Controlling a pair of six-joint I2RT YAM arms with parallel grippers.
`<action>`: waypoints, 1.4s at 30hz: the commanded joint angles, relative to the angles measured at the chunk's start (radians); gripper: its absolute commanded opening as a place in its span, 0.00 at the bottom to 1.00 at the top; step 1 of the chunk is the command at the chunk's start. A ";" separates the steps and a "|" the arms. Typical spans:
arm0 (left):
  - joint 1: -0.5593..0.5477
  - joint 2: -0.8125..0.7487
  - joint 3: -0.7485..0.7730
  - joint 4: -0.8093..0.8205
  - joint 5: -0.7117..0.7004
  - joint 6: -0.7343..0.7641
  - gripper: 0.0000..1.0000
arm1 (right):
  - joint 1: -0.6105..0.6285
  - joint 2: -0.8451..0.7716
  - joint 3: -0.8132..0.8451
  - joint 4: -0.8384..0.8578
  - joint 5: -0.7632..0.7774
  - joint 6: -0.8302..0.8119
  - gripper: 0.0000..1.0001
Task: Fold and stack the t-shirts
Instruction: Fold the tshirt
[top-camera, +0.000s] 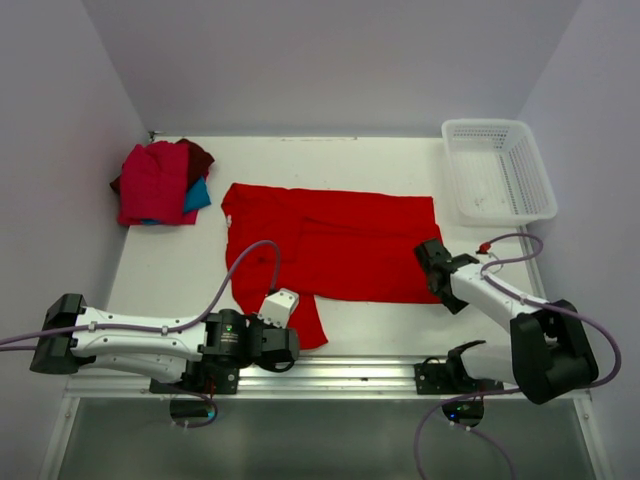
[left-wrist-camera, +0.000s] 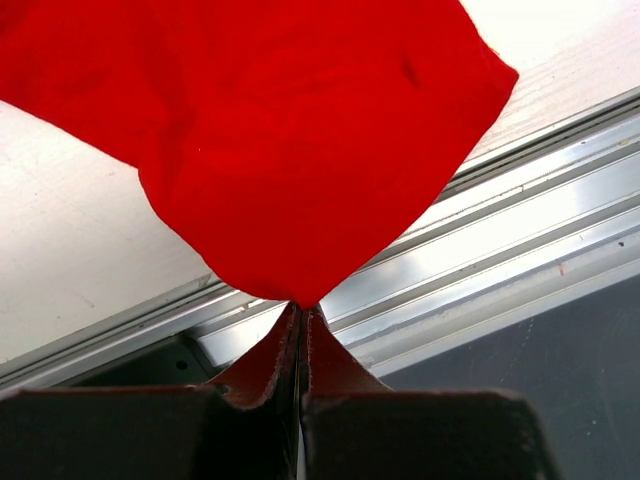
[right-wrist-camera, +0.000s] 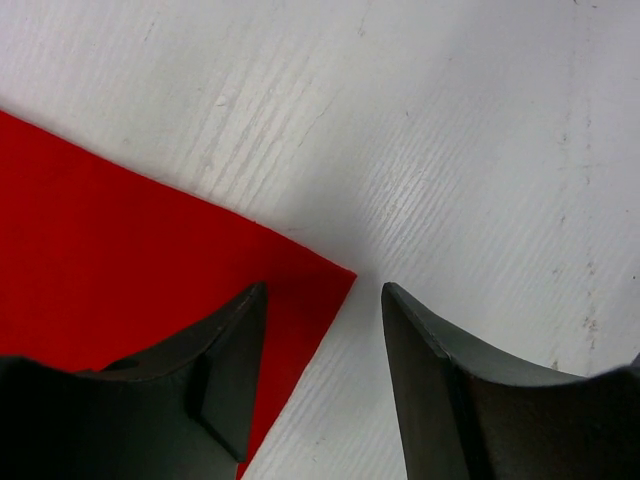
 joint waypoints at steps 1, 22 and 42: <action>-0.006 0.000 0.029 -0.019 -0.035 -0.023 0.00 | -0.004 -0.031 0.027 -0.034 0.057 0.050 0.54; -0.006 -0.028 0.027 -0.054 -0.037 -0.067 0.00 | -0.005 0.063 0.006 0.064 0.005 0.070 0.00; 0.112 -0.003 0.213 -0.131 -0.460 -0.031 0.00 | -0.004 0.038 0.199 0.128 -0.067 -0.282 0.00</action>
